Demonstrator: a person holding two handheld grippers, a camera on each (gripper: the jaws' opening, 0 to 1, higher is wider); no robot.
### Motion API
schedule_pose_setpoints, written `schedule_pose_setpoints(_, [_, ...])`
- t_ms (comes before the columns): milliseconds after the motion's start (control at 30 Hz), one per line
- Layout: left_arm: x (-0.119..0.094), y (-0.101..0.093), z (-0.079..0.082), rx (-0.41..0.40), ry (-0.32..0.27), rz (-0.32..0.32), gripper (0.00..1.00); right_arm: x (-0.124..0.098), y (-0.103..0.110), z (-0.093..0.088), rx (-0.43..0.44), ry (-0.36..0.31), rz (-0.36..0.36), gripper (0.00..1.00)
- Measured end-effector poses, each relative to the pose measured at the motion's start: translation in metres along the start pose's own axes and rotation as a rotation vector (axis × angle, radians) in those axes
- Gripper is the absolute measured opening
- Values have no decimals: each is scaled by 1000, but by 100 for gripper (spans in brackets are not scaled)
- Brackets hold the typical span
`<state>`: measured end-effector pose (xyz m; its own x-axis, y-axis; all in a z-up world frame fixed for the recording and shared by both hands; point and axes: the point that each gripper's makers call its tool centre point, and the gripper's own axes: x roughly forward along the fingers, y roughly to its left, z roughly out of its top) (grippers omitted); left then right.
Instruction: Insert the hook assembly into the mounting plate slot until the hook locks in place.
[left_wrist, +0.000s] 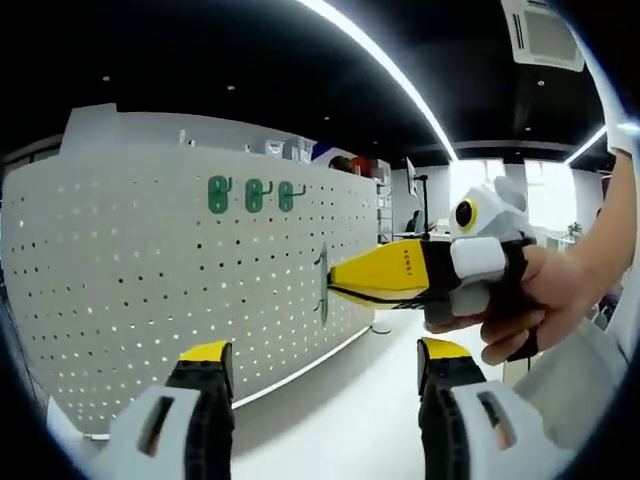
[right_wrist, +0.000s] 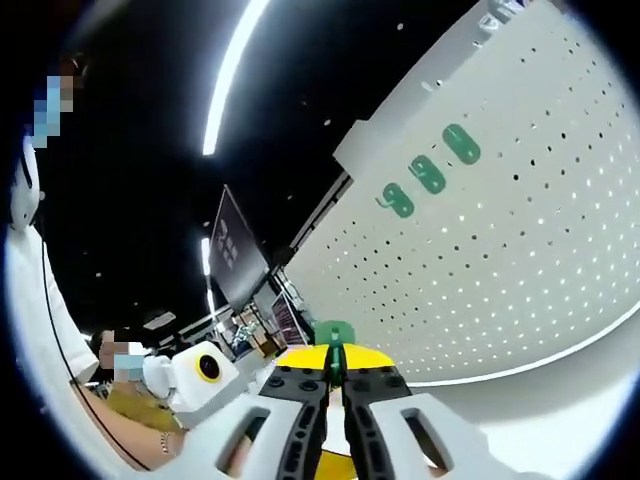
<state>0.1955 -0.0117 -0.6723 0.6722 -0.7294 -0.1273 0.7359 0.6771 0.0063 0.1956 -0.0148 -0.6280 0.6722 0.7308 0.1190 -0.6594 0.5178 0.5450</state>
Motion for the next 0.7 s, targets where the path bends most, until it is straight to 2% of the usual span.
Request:
schedule_pose_setpoints(100, [0, 1, -1, -2, 7, 5, 76, 0, 0, 1, -231, 56, -41, 1])
schedule_pose_setpoints(133, [0, 1, -2, -5, 7, 6, 76, 0, -1, 3, -363, 80, -71, 1])
schedule_pose_setpoints(167, [0, 2, -2, -3, 10, 7, 76, 1, -1, 2, -422, 104, -83, 1])
schedule_pose_setpoints(300, [0, 1, -4, -6, 13, 6, 76, 4, 2, -1, -540, 137, -105, 1])
schedule_pose_setpoints(533, [-1, 2, -2, -6, 11, 9, 75, 5, 1, 1, -518, 129, -101, 0])
schedule_pose_setpoints(700, [-2, 4, -3, -5, 13, 13, 75, 4, -3, 10, -519, 115, -116, 1])
